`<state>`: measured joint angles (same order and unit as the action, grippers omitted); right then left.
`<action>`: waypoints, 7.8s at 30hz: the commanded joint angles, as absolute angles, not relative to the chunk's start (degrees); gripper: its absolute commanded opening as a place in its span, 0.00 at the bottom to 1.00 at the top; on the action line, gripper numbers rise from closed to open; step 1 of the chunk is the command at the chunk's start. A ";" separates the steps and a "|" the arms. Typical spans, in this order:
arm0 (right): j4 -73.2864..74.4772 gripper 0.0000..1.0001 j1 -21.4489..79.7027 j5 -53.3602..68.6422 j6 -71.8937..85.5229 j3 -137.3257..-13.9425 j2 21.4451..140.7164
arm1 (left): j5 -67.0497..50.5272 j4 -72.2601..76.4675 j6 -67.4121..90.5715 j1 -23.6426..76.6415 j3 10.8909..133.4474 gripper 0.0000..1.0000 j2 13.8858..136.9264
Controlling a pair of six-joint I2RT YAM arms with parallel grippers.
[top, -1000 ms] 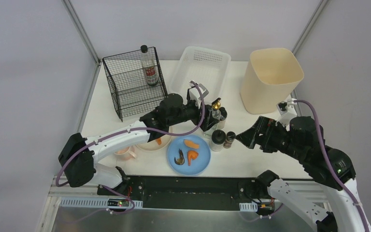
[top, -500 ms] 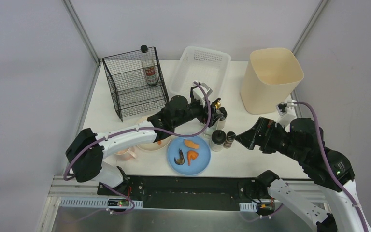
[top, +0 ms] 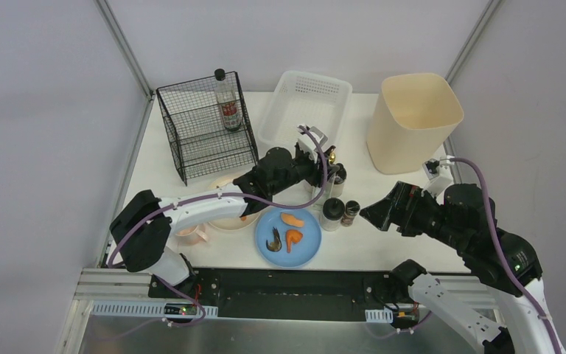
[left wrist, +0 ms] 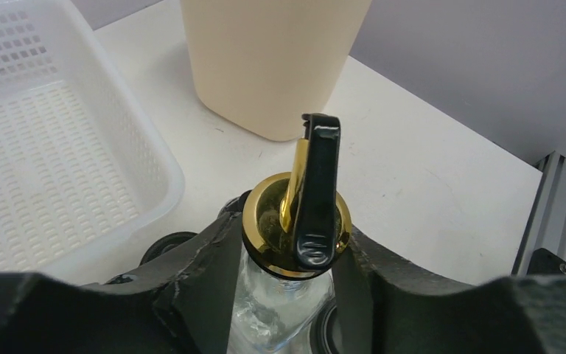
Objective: Clear the kitchen counter
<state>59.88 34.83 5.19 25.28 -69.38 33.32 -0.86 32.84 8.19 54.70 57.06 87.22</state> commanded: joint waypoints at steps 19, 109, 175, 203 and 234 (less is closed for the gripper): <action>59.24 0.99 35.22 5.75 26.44 -68.36 32.07 | 1.77 34.60 4.01 55.57 61.52 0.00 85.93; 38.58 0.99 35.22 20.54 25.89 -56.86 35.77 | 11.76 -2.47 -8.05 10.27 120.29 0.00 97.67; 34.99 0.99 35.18 21.34 24.54 -51.34 38.76 | 14.36 16.02 4.11 7.09 85.84 0.00 95.81; 39.30 0.99 35.19 18.08 24.41 -55.88 39.36 | 11.37 13.65 4.47 7.36 79.46 0.70 84.16; 53.02 0.99 35.16 -5.74 19.88 -62.61 48.72 | -13.89 -7.96 29.56 28.01 57.12 0.72 59.76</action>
<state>52.93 34.83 -0.71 21.61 -59.70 46.22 -12.53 -7.53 26.70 26.33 59.66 61.84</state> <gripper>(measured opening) 0.990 0.721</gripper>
